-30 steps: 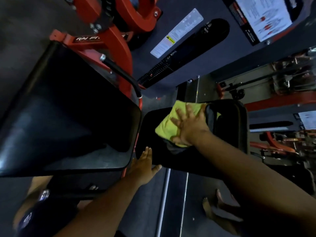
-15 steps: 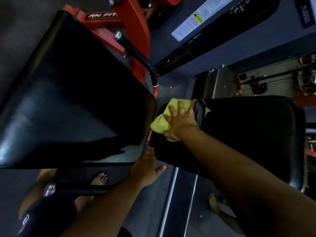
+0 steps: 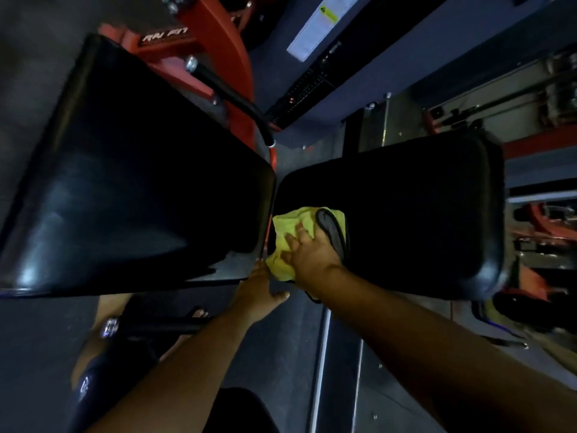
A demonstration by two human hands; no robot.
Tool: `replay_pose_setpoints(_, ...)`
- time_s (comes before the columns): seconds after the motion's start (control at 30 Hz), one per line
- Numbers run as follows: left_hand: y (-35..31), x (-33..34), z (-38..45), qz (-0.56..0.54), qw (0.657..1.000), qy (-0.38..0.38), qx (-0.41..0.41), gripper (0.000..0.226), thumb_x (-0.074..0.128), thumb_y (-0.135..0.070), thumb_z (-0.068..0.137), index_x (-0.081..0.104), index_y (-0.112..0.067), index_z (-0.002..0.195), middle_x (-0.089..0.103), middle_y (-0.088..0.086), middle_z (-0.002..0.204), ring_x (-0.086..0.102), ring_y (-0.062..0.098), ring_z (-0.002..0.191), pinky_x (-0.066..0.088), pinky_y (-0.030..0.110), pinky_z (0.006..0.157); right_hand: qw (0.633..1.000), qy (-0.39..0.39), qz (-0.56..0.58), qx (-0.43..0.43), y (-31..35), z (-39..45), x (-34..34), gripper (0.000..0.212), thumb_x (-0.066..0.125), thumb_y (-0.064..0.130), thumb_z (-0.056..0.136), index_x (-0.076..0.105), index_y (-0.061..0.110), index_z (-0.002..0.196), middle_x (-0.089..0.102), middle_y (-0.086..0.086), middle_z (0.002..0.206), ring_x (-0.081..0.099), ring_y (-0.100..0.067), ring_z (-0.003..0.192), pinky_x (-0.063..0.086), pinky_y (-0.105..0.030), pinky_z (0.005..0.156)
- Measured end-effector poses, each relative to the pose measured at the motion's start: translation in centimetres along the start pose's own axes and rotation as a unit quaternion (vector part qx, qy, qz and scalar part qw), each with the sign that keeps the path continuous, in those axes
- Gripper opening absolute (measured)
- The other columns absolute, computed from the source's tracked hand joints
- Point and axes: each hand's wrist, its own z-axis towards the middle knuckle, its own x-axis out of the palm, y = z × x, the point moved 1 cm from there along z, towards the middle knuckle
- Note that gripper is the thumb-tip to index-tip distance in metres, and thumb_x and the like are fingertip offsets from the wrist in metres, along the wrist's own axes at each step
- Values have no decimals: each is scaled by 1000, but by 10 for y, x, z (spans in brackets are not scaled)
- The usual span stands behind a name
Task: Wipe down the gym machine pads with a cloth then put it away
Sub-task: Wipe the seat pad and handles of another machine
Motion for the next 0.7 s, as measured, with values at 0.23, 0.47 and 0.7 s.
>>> replay_pose_setpoints(0.23, -108, 0, -31, 23, 997, 5, 79, 115, 77, -61, 78, 6, -29, 163, 10, -10, 169, 17, 14, 154, 16, 28, 122, 994, -70, 51, 74, -77, -114, 1, 69, 41, 61, 100, 22, 36, 162, 6, -2, 172, -2, -30, 157, -5, -64, 120)
replay_pose_setpoints(0.47, -219, -19, -91, -139, 983, 51, 113, 82, 84, -19, 84, 39, -23, 153, 59, -12, 137, 59, 3, 119, 47, 6, 82, 954, -230, 125, 148, -126, -208, 22, 62, 44, 63, 95, 42, 39, 152, 26, -2, 166, 14, -32, 152, -1, -70, 116)
replay_pose_setpoints(0.7, -266, -53, -148, -342, 937, -26, 69, 26, 63, -33, 98, 69, -18, 120, 77, 5, 110, 71, 18, 98, 54, 31, 83, 848, -390, 319, 166, -88, -221, 19, 58, 56, 61, 86, 51, 37, 138, 48, 3, 148, 37, -31, 137, 6, -73, 110)
